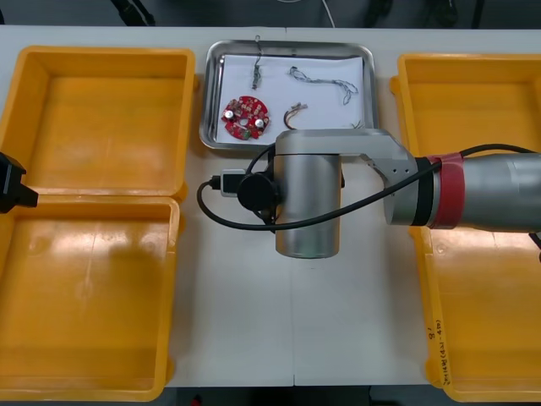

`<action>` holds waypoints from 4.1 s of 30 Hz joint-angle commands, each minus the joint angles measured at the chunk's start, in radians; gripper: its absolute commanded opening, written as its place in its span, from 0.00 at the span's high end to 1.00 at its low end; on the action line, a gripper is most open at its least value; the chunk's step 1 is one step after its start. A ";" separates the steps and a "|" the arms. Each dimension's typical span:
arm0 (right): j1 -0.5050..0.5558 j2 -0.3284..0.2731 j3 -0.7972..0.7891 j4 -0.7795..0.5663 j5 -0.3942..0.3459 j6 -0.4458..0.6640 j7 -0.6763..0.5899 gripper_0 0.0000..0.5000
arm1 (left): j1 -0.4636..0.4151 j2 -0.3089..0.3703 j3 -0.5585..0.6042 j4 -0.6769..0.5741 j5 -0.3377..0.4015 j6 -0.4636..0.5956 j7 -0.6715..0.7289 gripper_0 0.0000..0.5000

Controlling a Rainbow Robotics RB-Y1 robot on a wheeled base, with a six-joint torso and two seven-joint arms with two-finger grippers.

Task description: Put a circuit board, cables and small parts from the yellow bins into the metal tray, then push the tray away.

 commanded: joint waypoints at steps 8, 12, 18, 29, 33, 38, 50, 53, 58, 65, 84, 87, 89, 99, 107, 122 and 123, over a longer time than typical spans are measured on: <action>0.117 -0.047 -0.235 -0.289 -0.029 0.266 -0.052 0.00 | 0.017 0.047 0.028 -0.021 -0.008 0.005 -0.104 0.00; 0.189 -0.068 -0.323 -0.376 -0.029 0.350 -0.070 0.00 | 0.017 0.047 0.028 -0.021 -0.008 0.005 -0.104 0.00; 0.327 -0.103 -0.495 -0.522 -0.049 0.490 -0.210 0.00 | 0.017 0.047 0.028 -0.021 -0.008 0.005 -0.104 0.00; 0.546 -0.165 -0.875 -0.654 -0.207 0.572 -0.389 0.00 | 0.017 0.047 0.028 -0.021 -0.008 0.005 -0.104 0.00; 0.618 -0.192 -1.005 -0.658 -0.271 0.572 -0.463 0.00 | 0.017 0.047 0.028 -0.021 -0.008 0.005 -0.104 0.00; 0.680 -0.217 -1.125 -0.648 -0.313 0.572 -0.543 0.00 | 0.017 0.047 0.028 -0.021 -0.008 0.005 -0.104 0.00; 0.759 -0.231 -1.392 -0.537 -0.341 0.572 -0.564 0.00 | 0.017 0.047 0.028 -0.021 -0.008 0.005 -0.104 0.00; 0.775 -0.241 -1.438 -0.502 -0.354 0.572 -0.552 0.00 | 0.017 0.047 0.028 -0.021 -0.008 0.005 -0.104 0.00; 0.818 -0.274 -1.490 -0.465 -0.376 0.572 -0.529 0.00 | 0.017 0.047 0.028 -0.021 -0.008 0.005 -0.104 0.00; 0.907 -0.320 -1.588 -0.427 -0.456 0.572 -0.506 0.00 | 0.017 0.047 0.028 -0.021 -0.008 0.005 -0.104 0.00; 1.029 -0.347 -1.650 -0.413 -0.463 0.490 -0.441 0.00 | 0.017 0.047 0.028 -0.021 -0.008 0.005 -0.104 0.00; 1.029 -0.347 -1.654 -0.413 -0.471 0.485 -0.441 0.00 | 0.017 0.047 0.028 -0.021 -0.008 0.005 -0.104 0.00; 1.029 -0.347 -1.660 -0.404 -0.477 0.485 -0.440 0.00 | 0.017 0.047 0.028 -0.021 -0.008 0.005 -0.104 0.00; 1.068 -0.349 -1.663 -0.378 -0.525 0.491 -0.417 0.00 | 0.017 0.047 0.028 -0.021 -0.008 0.005 -0.104 0.00; 1.100 -0.357 -1.663 -0.381 -0.500 0.490 -0.394 0.00 | 0.017 0.047 0.028 -0.021 -0.008 0.005 -0.104 0.00; 1.105 -0.361 -1.663 -0.381 -0.494 0.493 -0.374 0.00 | 0.017 0.047 0.028 -0.021 -0.008 0.005 -0.104 0.00; 1.105 -0.361 -1.663 -0.381 -0.494 0.496 -0.375 0.00 | 0.017 0.047 0.028 -0.021 -0.008 0.005 -0.104 0.00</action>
